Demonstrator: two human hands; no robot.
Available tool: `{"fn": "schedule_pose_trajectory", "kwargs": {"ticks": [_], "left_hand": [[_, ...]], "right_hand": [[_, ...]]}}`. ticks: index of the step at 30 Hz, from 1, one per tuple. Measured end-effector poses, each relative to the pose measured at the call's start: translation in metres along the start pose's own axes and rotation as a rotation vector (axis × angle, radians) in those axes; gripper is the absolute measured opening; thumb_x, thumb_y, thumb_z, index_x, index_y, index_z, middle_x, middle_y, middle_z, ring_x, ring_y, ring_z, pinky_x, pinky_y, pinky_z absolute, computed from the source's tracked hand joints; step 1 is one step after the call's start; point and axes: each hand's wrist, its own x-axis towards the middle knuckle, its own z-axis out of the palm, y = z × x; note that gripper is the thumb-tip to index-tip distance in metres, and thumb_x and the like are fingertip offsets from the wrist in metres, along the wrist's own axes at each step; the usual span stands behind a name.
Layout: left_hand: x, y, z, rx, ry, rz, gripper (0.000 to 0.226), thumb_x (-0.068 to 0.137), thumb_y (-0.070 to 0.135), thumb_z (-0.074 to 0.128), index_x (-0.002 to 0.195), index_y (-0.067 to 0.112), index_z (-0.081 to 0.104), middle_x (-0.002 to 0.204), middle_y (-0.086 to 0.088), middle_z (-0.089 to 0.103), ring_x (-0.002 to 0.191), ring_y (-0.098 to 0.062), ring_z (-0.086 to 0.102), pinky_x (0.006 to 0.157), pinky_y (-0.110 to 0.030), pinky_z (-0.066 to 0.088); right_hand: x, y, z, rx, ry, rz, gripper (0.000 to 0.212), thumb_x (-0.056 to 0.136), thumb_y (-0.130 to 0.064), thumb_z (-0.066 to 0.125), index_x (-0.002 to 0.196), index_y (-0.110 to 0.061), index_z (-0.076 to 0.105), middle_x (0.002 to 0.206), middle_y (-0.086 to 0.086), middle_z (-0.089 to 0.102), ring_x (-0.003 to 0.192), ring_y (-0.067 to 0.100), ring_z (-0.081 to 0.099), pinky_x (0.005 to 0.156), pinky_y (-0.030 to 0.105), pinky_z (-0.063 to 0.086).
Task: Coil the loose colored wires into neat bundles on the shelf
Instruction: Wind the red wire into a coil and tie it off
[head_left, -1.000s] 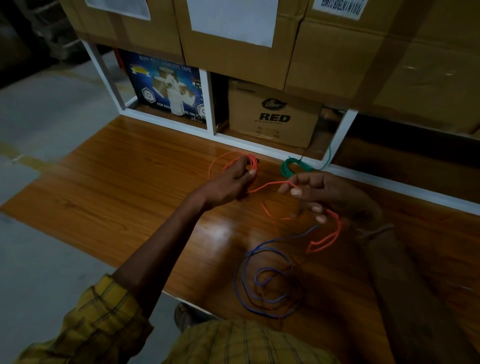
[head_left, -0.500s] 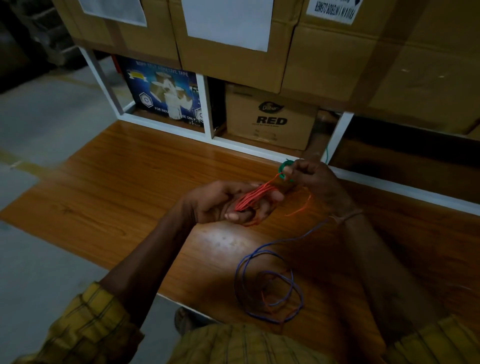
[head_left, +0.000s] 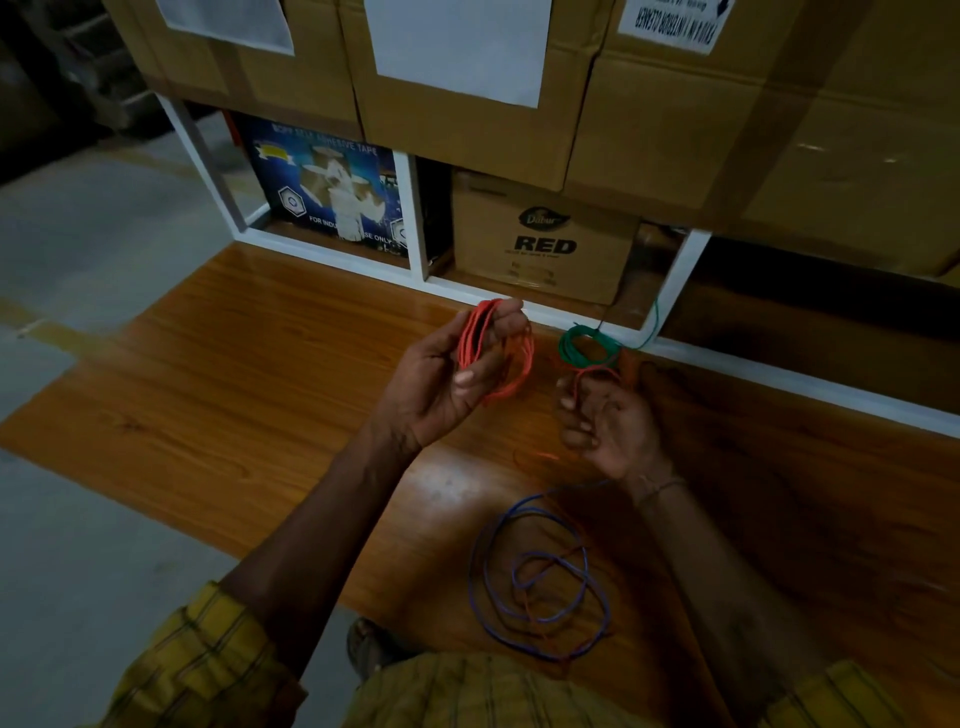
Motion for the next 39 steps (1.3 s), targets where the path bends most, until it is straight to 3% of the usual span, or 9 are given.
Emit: {"fn": "schedule_pose_trajectory", "kwargs": {"ticks": [5, 9, 12, 18, 20, 22, 27, 32, 39], "left_hand": [[0.013, 0.001, 0.0, -0.04, 0.167, 0.144, 0.048, 0.115, 0.035, 0.029, 0.148, 0.003, 0.045, 0.161, -0.021, 0.044, 0.082, -0.015, 0.067, 0.059, -0.019, 0.053], [0.028, -0.009, 0.001, 0.052, 0.376, 0.215, 0.049, 0.115, 0.035, 0.032, 0.152, 0.004, 0.038, 0.132, -0.021, 0.07, 0.121, -0.033, 0.07, 0.1, -0.035, 0.057], [0.038, -0.017, -0.003, 0.365, 0.472, 0.272, 0.046, 0.116, 0.035, 0.031, 0.156, 0.012, 0.031, 0.12, -0.014, 0.077, 0.122, -0.03, 0.07, 0.112, -0.044, 0.051], [0.032, -0.023, -0.03, 1.405, 0.452, 0.235, 0.041, 0.114, 0.046, 0.031, 0.148, 0.021, 0.03, 0.12, -0.008, 0.064, 0.094, -0.018, 0.075, 0.087, -0.046, 0.062], [0.027, -0.023, -0.038, 1.534, 0.399, 0.141, 0.046, 0.114, 0.047, 0.029, 0.152, 0.022, 0.026, 0.117, -0.01, 0.067, 0.08, -0.014, 0.073, 0.079, -0.046, 0.063], [0.022, -0.024, -0.043, 1.578, 0.325, 0.078, 0.046, 0.114, 0.047, 0.03, 0.15, 0.019, 0.027, 0.107, -0.005, 0.069, 0.069, -0.01, 0.067, 0.069, -0.043, 0.06], [0.012, -0.023, -0.046, 1.545, 0.193, -0.023, 0.045, 0.114, 0.047, 0.034, 0.15, 0.021, 0.034, 0.102, -0.003, 0.066, 0.085, -0.012, 0.066, 0.078, -0.034, 0.056], [0.0, -0.031, -0.049, 1.534, 0.085, -0.078, 0.037, 0.114, 0.04, 0.034, 0.143, 0.017, 0.039, 0.09, -0.006, 0.067, 0.074, -0.003, 0.063, 0.07, -0.017, 0.051], [-0.006, -0.032, -0.045, 1.433, 0.068, -0.233, 0.029, 0.115, 0.036, 0.035, 0.13, 0.014, 0.045, 0.086, -0.004, 0.066, 0.069, -0.003, 0.06, 0.067, -0.016, 0.047]], "right_hand": [[-0.008, 0.006, 0.016, -0.358, -0.012, -0.016, 0.031, 0.105, -0.03, 0.046, 0.096, -0.006, 0.063, 0.069, -0.001, 0.039, 0.05, 0.006, 0.02, 0.043, 0.022, 0.012], [-0.013, 0.012, 0.036, -0.536, -0.049, -0.034, 0.034, 0.107, -0.028, 0.045, 0.091, -0.002, 0.061, 0.067, 0.001, 0.036, 0.046, 0.006, 0.025, 0.039, 0.02, 0.019], [-0.015, 0.014, 0.044, -0.512, -0.133, -0.005, 0.034, 0.106, -0.028, 0.045, 0.089, -0.004, 0.061, 0.066, 0.001, 0.036, 0.044, 0.006, 0.026, 0.038, 0.02, 0.024], [-0.028, -0.009, 0.054, -0.356, -0.2, -0.062, 0.035, 0.107, -0.027, 0.041, 0.083, -0.009, 0.061, 0.065, 0.001, 0.031, 0.045, 0.007, 0.027, 0.038, 0.022, 0.025], [-0.03, -0.019, 0.054, -0.314, -0.195, -0.111, 0.034, 0.106, -0.028, 0.042, 0.085, -0.009, 0.06, 0.064, 0.0, 0.029, 0.044, 0.006, 0.027, 0.039, 0.022, 0.022], [-0.029, -0.026, 0.052, -0.287, -0.151, -0.132, 0.032, 0.105, -0.03, 0.044, 0.087, -0.009, 0.06, 0.061, -0.003, 0.03, 0.043, 0.003, 0.027, 0.037, 0.02, 0.021], [-0.019, -0.037, 0.042, -0.282, 0.02, -0.223, 0.029, 0.102, -0.028, 0.048, 0.085, -0.008, 0.059, 0.054, -0.008, 0.03, 0.037, 0.001, 0.024, 0.034, 0.017, 0.021], [-0.011, -0.059, 0.041, -0.335, 0.199, -0.247, 0.036, 0.107, -0.021, 0.045, 0.075, -0.009, 0.058, 0.048, -0.008, 0.028, 0.035, 0.002, 0.022, 0.032, 0.016, 0.02], [-0.004, -0.067, 0.039, -0.45, 0.142, -0.224, 0.032, 0.108, -0.022, 0.045, 0.083, -0.008, 0.06, 0.056, -0.004, 0.029, 0.041, 0.004, 0.024, 0.036, 0.017, 0.023]]}}
